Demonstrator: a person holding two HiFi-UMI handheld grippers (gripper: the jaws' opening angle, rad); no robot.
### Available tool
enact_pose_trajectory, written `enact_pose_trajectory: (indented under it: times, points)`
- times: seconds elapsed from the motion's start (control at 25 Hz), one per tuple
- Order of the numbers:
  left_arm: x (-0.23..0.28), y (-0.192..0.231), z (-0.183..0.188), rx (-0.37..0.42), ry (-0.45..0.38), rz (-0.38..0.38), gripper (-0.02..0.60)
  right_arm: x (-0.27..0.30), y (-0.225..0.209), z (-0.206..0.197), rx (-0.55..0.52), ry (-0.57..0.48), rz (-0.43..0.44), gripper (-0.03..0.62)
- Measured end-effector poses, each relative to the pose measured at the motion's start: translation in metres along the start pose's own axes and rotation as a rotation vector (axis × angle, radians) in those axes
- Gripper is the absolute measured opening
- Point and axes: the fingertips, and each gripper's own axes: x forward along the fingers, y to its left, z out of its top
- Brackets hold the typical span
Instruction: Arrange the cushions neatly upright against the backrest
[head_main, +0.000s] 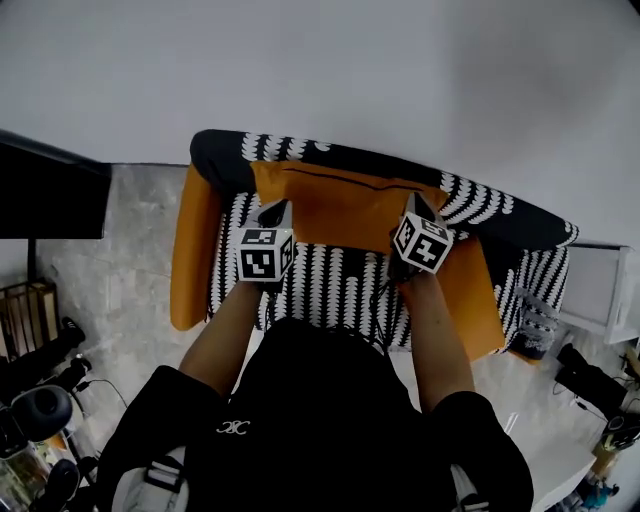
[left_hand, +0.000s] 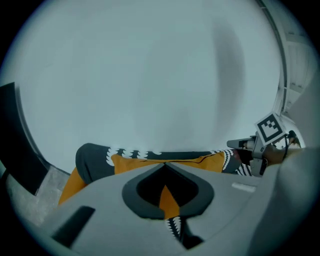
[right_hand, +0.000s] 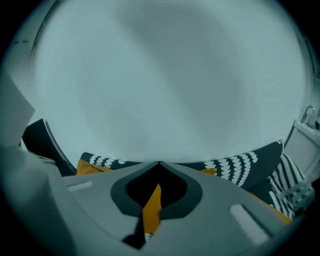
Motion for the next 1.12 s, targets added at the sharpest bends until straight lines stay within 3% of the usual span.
enact_pose_trajectory:
  times: [0.28,0.48,0.64,0.8,0.96,1.12]
  points:
    - [-0.029,-0.044,0.059,0.063,-0.09,-0.05,0.008,-0.077,0.027,0.049,0.036,-0.153,0.037,0.008]
    - [-0.065,-0.086,0.111,0.143,-0.193,-0.106,0.008,-0.143,0.044,0.097,-0.009,-0.304,0.057,0.008]
    - [-0.103,-0.115,0.144,0.192,-0.291,-0.124,0.008,-0.189,0.059,0.12,0.016,-0.383,0.136,0.008]
    - [-0.144,-0.141,0.161,0.251,-0.373,-0.123,0.008,-0.232,0.068,0.134,0.028,-0.458,0.188,0.008]
    - [-0.164,-0.156,0.167,0.322,-0.43,-0.078,0.008,-0.256,0.068,0.144,-0.019,-0.513,0.152,0.008]
    - [-0.177,-0.164,0.161,0.315,-0.442,-0.089,0.008,-0.268,0.075,0.138,-0.07,-0.518,0.121,0.008]
